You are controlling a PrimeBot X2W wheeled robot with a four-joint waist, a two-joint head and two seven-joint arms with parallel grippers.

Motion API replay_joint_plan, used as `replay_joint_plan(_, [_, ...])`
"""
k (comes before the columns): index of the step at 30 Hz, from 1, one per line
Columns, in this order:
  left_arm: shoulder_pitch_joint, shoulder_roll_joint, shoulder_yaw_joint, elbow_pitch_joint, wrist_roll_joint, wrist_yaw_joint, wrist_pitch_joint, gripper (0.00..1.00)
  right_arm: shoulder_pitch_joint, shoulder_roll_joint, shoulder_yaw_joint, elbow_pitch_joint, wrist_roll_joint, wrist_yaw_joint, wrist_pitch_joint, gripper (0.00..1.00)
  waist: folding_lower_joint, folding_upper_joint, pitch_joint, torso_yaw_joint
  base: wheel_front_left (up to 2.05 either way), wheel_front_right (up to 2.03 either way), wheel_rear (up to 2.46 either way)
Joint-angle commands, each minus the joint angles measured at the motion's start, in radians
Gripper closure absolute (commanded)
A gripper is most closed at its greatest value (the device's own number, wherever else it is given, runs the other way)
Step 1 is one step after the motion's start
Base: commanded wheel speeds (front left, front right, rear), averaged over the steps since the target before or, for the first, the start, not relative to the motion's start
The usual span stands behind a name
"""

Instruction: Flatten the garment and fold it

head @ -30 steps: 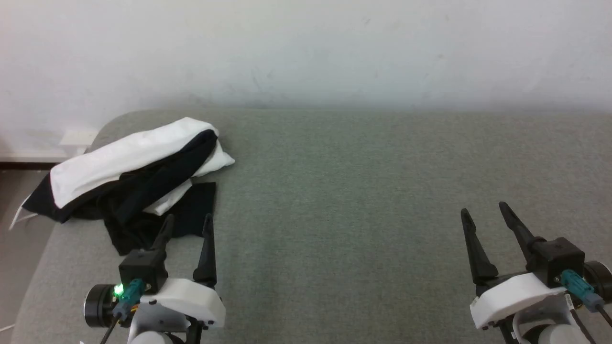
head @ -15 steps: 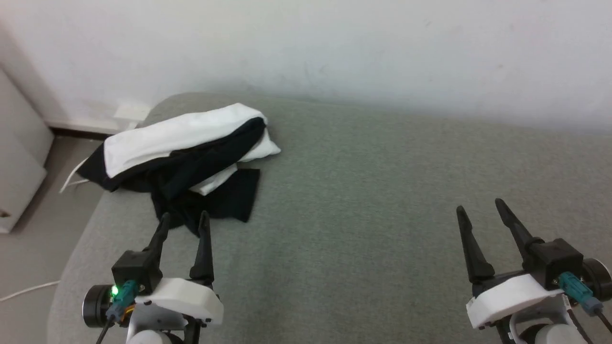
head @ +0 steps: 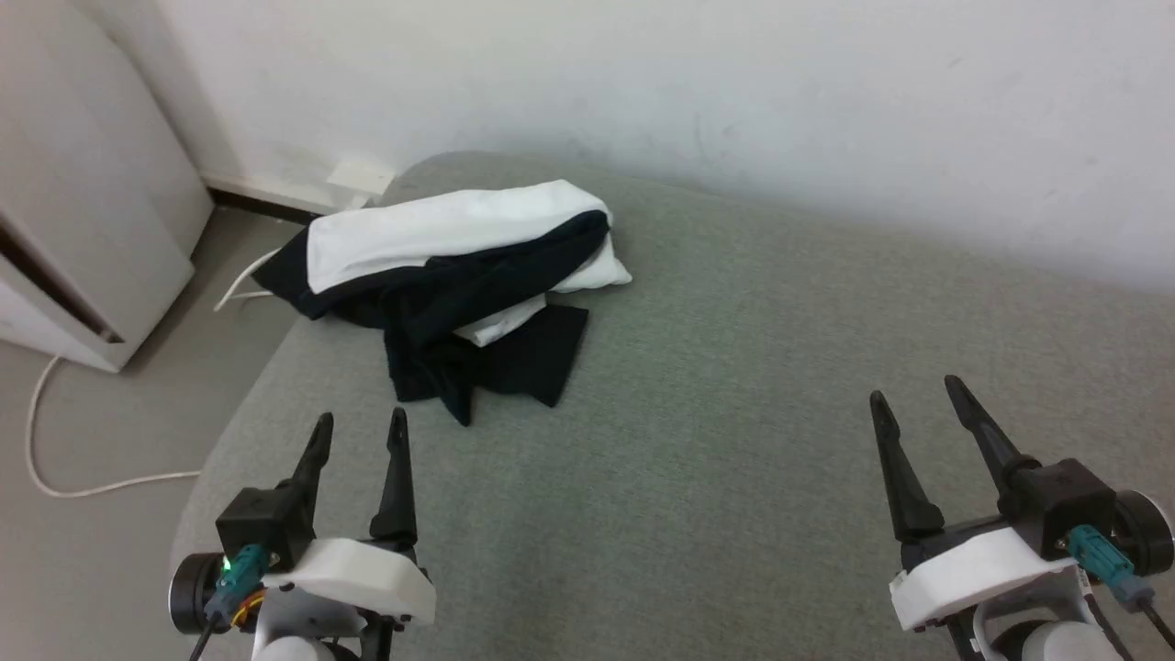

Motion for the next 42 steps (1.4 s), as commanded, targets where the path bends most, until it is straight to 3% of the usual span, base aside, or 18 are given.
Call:
replay_joint_plan(1, [-0.013, -0.001, -0.005, 0.007, -0.009, 0.004, -0.011, 0.00, 0.004, 0.002, 0.004, -0.008, -0.007, -0.001, -0.010, 0.00, -0.0001, 0.0000, 0.004, 0.024, -0.06, -0.06, -0.06])
replay_joint_plan(18, [-0.064, -0.002, -0.026, -0.004, -0.072, 0.006, -0.046, 0.00, -0.007, 0.002, 0.020, -0.043, -0.026, -0.002, -0.007, 0.00, -0.0001, 0.0000, 0.050, 0.074, -0.01, -0.01, -0.01])
replay_joint_plan(28, [-0.288, 0.008, 0.032, 0.015, -0.048, -0.042, -0.067, 0.00, -0.053, 0.002, 0.047, -0.073, -0.042, -0.002, 0.005, 0.00, -0.0001, 0.0000, 0.140, 0.026, 0.00, 0.00, 0.00])
replay_joint_plan(34, [-0.510, 0.071, 0.067, 0.151, -0.042, -0.057, -0.073, 0.00, -0.089, 0.002, 0.058, -0.082, -0.044, -0.002, 0.001, 0.00, -0.0001, 0.0000, 0.213, -0.043, 0.00, 0.00, 0.00])
replay_joint_plan(42, [-0.806, 0.169, 0.064, 0.412, -0.083, -0.094, 0.082, 0.00, -0.139, 0.003, 0.063, -0.080, -0.040, -0.002, -0.018, 0.00, -0.0001, 0.0000, 0.330, -0.131, 0.00, 0.00, 0.00])
